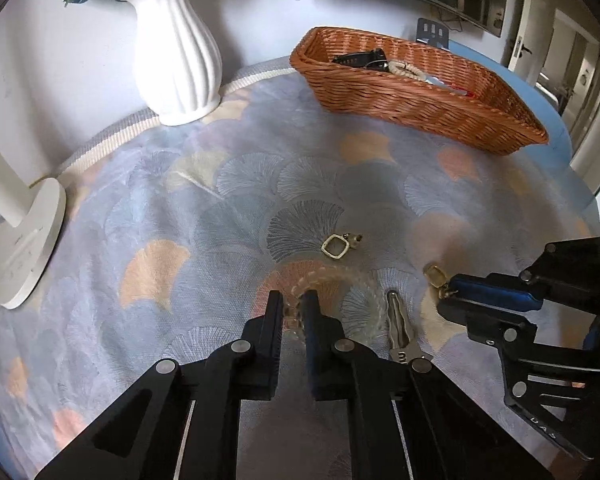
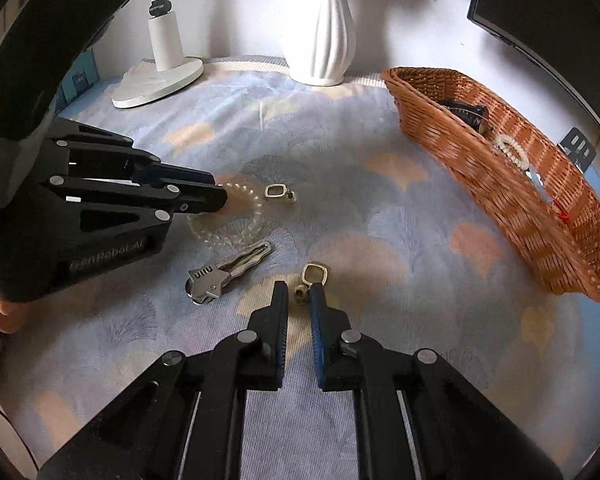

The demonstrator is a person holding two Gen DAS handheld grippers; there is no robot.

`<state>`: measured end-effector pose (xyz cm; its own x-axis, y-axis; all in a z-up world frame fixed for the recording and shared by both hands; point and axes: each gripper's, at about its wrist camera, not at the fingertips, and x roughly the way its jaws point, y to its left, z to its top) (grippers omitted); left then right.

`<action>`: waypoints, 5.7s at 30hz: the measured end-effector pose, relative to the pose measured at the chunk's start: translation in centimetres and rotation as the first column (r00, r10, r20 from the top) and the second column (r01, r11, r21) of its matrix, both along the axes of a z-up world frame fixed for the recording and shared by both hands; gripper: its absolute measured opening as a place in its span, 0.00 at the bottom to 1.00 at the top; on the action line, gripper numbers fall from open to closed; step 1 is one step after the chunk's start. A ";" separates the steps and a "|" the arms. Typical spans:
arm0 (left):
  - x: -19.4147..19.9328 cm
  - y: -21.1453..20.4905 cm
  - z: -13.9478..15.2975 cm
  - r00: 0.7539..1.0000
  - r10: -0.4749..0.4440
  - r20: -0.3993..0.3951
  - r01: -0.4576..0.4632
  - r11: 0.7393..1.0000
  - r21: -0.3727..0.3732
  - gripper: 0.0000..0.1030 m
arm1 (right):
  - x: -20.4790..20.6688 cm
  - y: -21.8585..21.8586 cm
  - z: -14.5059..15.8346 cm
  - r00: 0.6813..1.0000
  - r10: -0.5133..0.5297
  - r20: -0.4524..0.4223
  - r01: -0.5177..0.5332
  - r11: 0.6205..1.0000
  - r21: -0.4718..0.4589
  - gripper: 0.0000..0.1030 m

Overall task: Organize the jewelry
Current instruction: 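Grasp the clear coil hair tie with the left tool while the right tool grasps a small gold charm, then carry the clear hair tie and gold charm into the basket and open both tools, then move both tools back over the silver key and gold square charm, then grasp the silver key with the left tool while the right tool grasps the gold square charm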

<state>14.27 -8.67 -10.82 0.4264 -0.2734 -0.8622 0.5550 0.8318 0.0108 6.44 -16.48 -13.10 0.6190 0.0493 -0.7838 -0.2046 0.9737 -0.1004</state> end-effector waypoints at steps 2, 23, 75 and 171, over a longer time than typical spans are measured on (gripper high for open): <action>0.1 0.4 0.1 1.000 0.008 -0.014 -0.009 1.000 -0.018 0.09 | -0.3 -0.6 0.2 1.000 -0.003 -0.010 0.003 1.000 0.028 0.11; -2.2 -0.6 8.1 0.998 -0.048 0.048 0.055 0.985 -0.163 0.09 | -6.1 -10.7 4.7 0.992 -0.125 0.021 0.113 0.946 0.303 0.11; 7.2 -20.2 6.3 0.982 -0.170 -0.087 0.158 0.979 -0.126 0.21 | 5.6 -28.8 10.4 0.911 -0.412 0.027 0.372 0.847 0.379 0.14; -2.1 5.8 0.0 0.989 0.144 -0.022 -0.146 0.975 -0.170 0.23 | 7.2 2.3 0.3 0.979 0.205 -0.002 -0.205 0.978 -0.029 0.11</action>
<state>12.13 -2.89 -10.79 0.4646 -0.3528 -0.8122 0.4281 0.8924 -0.1428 13.62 -14.22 -12.77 0.5985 0.1527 -0.7864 -0.3999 0.9076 -0.1281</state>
